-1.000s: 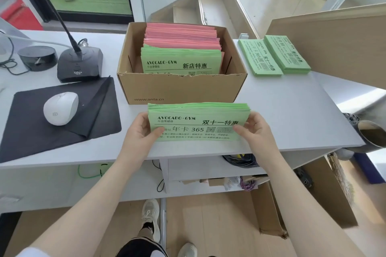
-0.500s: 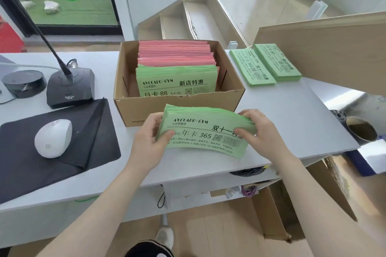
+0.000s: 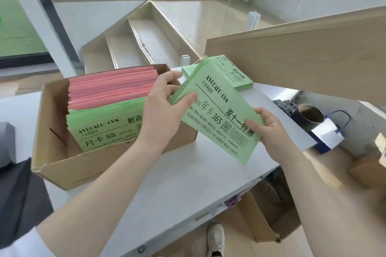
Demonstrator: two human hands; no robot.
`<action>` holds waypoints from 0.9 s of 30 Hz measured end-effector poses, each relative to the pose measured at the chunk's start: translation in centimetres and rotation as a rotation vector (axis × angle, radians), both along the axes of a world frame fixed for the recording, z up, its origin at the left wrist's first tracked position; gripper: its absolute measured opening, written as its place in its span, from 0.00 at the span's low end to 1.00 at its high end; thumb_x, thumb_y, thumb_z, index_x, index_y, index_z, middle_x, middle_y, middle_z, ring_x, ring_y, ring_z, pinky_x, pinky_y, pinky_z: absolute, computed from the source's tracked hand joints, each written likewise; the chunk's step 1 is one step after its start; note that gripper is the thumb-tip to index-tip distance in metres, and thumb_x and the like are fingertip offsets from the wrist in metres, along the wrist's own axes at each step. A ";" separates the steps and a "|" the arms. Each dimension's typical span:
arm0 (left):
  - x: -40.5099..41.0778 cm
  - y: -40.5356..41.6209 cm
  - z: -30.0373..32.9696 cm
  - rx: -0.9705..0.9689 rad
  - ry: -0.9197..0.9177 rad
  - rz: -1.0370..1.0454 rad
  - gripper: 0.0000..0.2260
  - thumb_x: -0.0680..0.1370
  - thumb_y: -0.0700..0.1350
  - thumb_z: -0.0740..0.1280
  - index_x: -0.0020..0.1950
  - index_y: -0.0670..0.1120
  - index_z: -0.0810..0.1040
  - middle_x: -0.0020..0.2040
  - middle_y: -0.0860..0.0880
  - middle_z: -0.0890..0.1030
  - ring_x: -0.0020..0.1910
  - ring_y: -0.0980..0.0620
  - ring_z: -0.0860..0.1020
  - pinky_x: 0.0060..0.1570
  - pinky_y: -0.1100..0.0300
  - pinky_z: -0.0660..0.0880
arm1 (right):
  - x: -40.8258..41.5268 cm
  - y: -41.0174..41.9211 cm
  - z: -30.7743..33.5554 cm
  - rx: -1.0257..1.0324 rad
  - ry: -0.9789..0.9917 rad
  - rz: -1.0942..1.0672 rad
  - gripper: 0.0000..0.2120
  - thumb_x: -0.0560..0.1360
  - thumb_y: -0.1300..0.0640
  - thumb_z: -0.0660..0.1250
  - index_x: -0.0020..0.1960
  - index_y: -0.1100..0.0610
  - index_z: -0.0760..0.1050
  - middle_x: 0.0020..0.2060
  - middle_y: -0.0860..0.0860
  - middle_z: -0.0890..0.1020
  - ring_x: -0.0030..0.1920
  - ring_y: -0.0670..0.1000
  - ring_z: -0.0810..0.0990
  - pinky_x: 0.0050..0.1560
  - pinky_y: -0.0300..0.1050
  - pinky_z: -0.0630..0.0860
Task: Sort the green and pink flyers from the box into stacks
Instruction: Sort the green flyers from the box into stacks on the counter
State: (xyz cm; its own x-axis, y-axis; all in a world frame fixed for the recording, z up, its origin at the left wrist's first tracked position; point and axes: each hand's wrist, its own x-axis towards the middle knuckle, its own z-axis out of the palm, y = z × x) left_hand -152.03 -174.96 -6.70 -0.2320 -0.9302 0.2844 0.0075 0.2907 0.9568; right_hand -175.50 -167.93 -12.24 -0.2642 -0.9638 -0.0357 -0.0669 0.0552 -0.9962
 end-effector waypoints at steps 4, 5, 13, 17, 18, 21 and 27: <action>-6.6 -2.5 0.3 0.154 0.241 -0.023 0.14 0.75 0.41 0.69 0.56 0.52 0.70 0.46 0.50 0.81 0.45 0.51 0.81 0.49 0.54 0.78 | -4.6 -2.4 -0.3 -0.007 -0.154 -0.063 0.11 0.68 0.56 0.68 0.50 0.54 0.75 0.47 0.51 0.84 0.46 0.52 0.82 0.45 0.47 0.80; -8.3 -3.0 0.0 0.197 0.295 -0.029 0.14 0.76 0.40 0.68 0.57 0.50 0.69 0.47 0.51 0.81 0.46 0.52 0.81 0.49 0.57 0.78 | -5.8 -3.2 -0.4 0.005 -0.181 -0.077 0.09 0.70 0.58 0.67 0.50 0.54 0.75 0.45 0.50 0.84 0.44 0.51 0.82 0.44 0.46 0.80; -18.6 -6.0 -5.6 0.482 0.320 0.112 0.22 0.79 0.38 0.61 0.69 0.56 0.61 0.58 0.50 0.78 0.52 0.56 0.79 0.46 0.64 0.76 | -12.0 -9.9 -1.7 0.118 -0.233 -0.017 0.08 0.75 0.65 0.64 0.49 0.53 0.75 0.45 0.51 0.83 0.41 0.49 0.82 0.39 0.42 0.79; -21.3 -7.5 -7.0 0.446 0.291 0.145 0.27 0.78 0.35 0.61 0.70 0.61 0.60 0.58 0.48 0.77 0.57 0.51 0.79 0.56 0.51 0.77 | -13.6 -12.9 -2.2 0.145 -0.265 -0.007 0.08 0.76 0.64 0.64 0.49 0.52 0.74 0.46 0.51 0.82 0.40 0.49 0.81 0.39 0.42 0.79; -21.7 -8.2 -7.2 0.437 0.286 0.158 0.28 0.78 0.35 0.61 0.70 0.61 0.60 0.58 0.48 0.78 0.57 0.51 0.79 0.56 0.49 0.77 | -14.0 -13.6 -2.3 0.145 -0.274 -0.006 0.08 0.76 0.64 0.64 0.50 0.53 0.74 0.47 0.52 0.82 0.41 0.49 0.81 0.39 0.42 0.80; -23.0 -10.9 -7.2 0.409 0.273 0.162 0.27 0.78 0.36 0.61 0.71 0.59 0.60 0.58 0.48 0.78 0.56 0.51 0.79 0.53 0.50 0.78 | -15.1 -15.6 -2.2 0.145 -0.287 -0.033 0.09 0.76 0.63 0.64 0.55 0.56 0.73 0.49 0.53 0.82 0.43 0.50 0.81 0.39 0.42 0.80; -25.8 -16.8 -6.4 0.393 0.266 0.156 0.23 0.79 0.37 0.60 0.71 0.56 0.65 0.59 0.53 0.79 0.54 0.55 0.80 0.43 0.60 0.79 | -16.9 -19.8 -1.7 0.120 -0.168 -0.092 0.10 0.76 0.62 0.65 0.57 0.59 0.72 0.47 0.53 0.81 0.43 0.50 0.81 0.38 0.42 0.81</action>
State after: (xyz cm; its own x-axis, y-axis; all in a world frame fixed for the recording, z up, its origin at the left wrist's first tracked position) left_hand -177.86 -191.75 -13.15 -0.0490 -0.9968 -0.0638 0.2512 -0.0741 0.9651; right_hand -192.44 -187.68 -13.93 -0.3315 -0.9221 -0.1994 0.1102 0.1721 -0.9789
